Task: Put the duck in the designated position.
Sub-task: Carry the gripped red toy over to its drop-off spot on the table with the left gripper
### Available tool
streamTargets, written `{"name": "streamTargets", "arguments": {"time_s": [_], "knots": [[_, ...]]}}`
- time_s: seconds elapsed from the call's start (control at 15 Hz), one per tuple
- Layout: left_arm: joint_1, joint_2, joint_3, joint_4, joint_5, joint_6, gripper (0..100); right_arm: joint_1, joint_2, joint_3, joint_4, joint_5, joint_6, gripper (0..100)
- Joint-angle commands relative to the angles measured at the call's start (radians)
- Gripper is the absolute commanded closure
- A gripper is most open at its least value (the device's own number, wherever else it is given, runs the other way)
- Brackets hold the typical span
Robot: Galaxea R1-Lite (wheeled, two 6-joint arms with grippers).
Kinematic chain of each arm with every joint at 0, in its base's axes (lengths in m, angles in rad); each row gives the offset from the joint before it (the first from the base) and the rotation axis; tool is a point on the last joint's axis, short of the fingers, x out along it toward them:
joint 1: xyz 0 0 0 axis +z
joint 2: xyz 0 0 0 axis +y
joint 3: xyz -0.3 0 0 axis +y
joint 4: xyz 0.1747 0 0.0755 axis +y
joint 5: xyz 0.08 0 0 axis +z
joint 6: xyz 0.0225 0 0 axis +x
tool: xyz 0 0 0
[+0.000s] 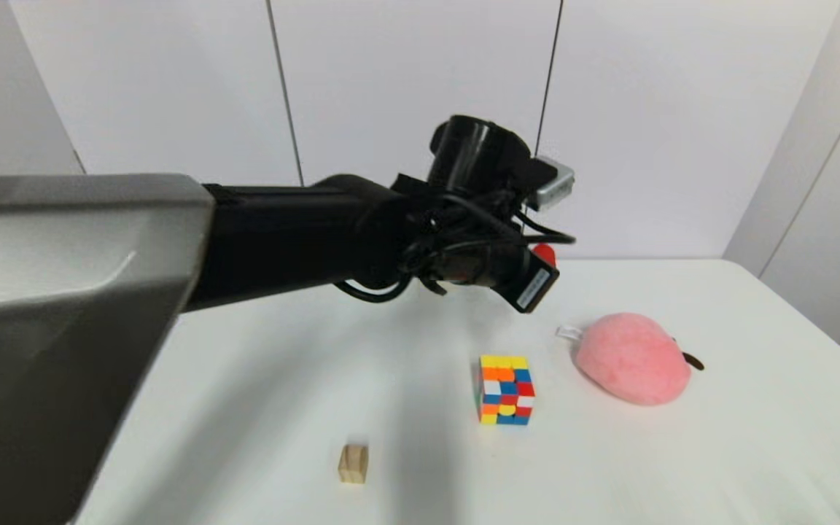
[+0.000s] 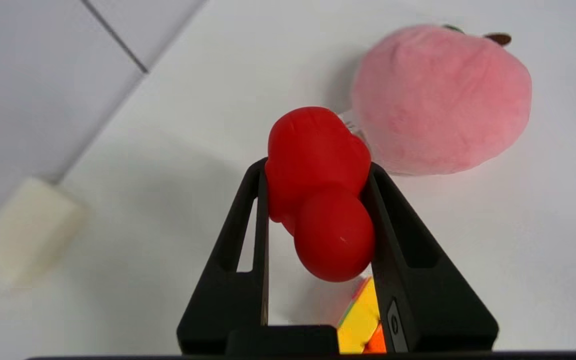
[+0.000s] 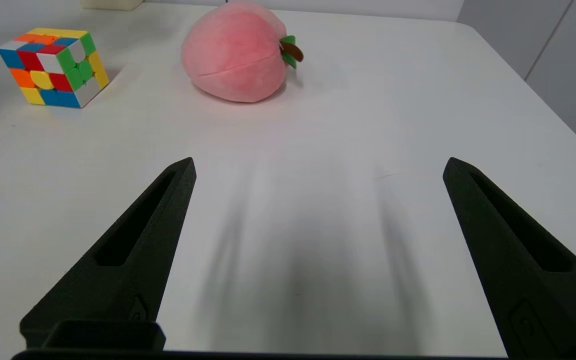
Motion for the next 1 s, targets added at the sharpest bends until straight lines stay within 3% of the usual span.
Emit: {"name": "streamTargets", "arguments": {"time_s": [0.07, 1.0], "knots": [[-0.021, 0.122, -0.001, -0.022, -0.001, -0.001, 100, 0.001, 0.001, 0.000, 0.000, 0.000, -0.001, 0], [-0.075, 0.193, -0.016, -0.076, 0.002, -0.058, 100, 0.001, 0.001, 0.000, 0.000, 0.002, -0.001, 0]]}}
